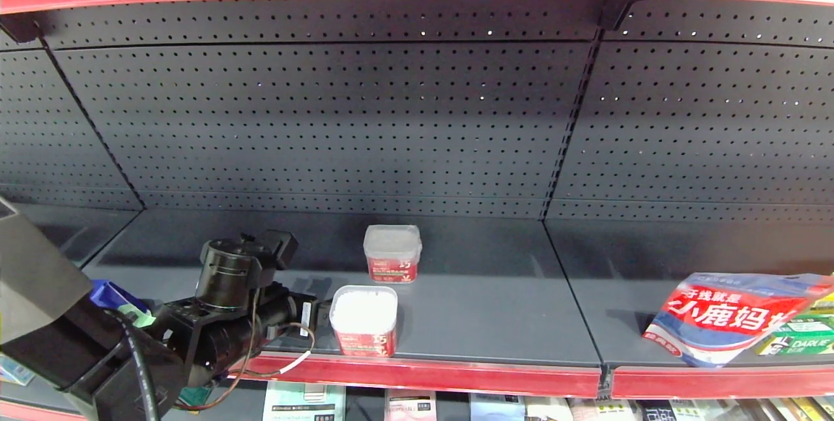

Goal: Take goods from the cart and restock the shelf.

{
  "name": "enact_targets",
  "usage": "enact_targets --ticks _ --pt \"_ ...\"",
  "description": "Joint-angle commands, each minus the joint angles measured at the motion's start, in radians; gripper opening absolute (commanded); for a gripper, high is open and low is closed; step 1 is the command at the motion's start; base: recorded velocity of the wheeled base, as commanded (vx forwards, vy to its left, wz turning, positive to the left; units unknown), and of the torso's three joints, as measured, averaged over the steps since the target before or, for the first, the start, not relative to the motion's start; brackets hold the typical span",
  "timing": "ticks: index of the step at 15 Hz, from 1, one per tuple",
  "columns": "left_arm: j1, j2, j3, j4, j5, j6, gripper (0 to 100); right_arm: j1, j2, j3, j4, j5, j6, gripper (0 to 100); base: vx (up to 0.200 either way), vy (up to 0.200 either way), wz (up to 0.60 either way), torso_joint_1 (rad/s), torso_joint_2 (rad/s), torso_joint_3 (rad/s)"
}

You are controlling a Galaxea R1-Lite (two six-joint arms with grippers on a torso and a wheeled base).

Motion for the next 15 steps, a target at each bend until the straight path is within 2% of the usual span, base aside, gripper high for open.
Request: enact_targets --ticks 1,15 --pt "-0.002 0.002 -0.007 0.000 0.001 -0.001 100 0.000 0.001 0.000 0.000 0.000 0.000 100 0.000 0.000 0.00 0.000 0.00 0.000" --pt "-0.031 0.036 -0.036 -0.011 0.001 -0.002 100 0.000 0.001 0.000 0.000 0.000 0.000 100 0.000 0.000 0.00 0.000 0.00 0.000"
